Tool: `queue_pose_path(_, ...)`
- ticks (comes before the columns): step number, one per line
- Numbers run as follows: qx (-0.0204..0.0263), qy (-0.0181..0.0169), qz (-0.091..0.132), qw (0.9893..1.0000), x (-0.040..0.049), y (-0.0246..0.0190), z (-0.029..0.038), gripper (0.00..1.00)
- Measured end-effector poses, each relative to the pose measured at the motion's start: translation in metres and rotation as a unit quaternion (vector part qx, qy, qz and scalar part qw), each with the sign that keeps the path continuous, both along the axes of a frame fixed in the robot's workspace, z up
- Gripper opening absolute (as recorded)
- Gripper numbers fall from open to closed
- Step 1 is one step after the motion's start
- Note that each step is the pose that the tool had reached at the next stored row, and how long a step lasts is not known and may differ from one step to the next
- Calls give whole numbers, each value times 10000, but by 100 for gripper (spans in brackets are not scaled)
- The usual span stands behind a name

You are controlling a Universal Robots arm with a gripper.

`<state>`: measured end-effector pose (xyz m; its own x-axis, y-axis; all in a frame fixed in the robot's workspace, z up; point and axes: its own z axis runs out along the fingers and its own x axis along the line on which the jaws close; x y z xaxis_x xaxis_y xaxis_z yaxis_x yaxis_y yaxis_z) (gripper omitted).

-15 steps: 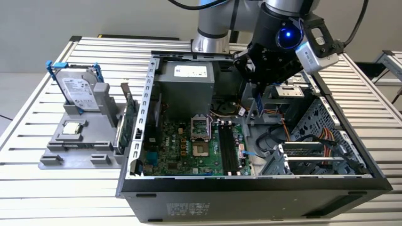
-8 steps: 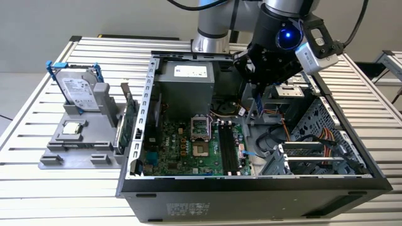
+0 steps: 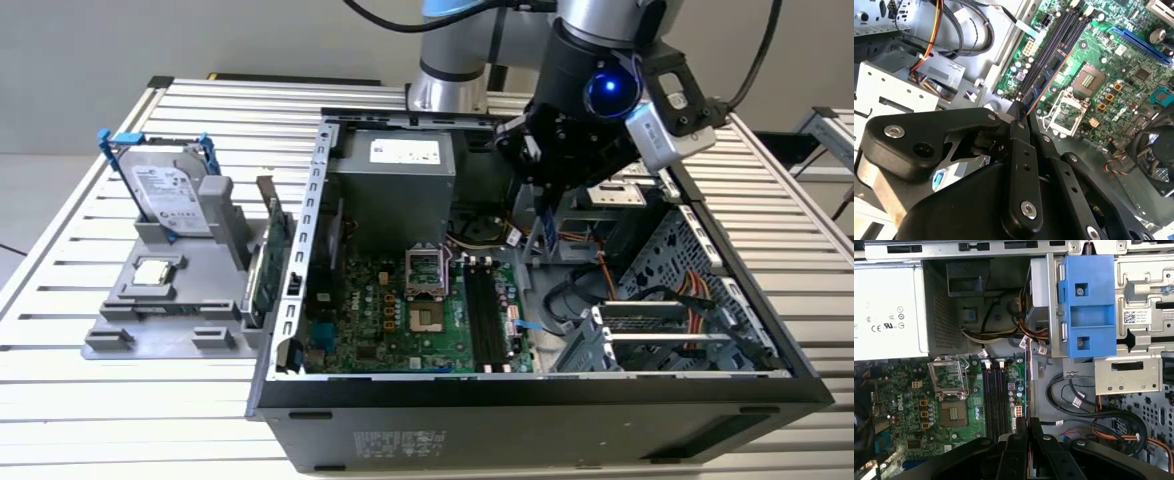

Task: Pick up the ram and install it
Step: 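Insert the ram into the slot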

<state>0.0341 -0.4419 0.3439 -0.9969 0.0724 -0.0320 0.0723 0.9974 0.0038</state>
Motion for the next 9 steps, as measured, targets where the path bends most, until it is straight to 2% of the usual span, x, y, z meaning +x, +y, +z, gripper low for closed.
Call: queue_pose_path(9, 0, 1, 2, 10000, 0, -68, -83, 0)
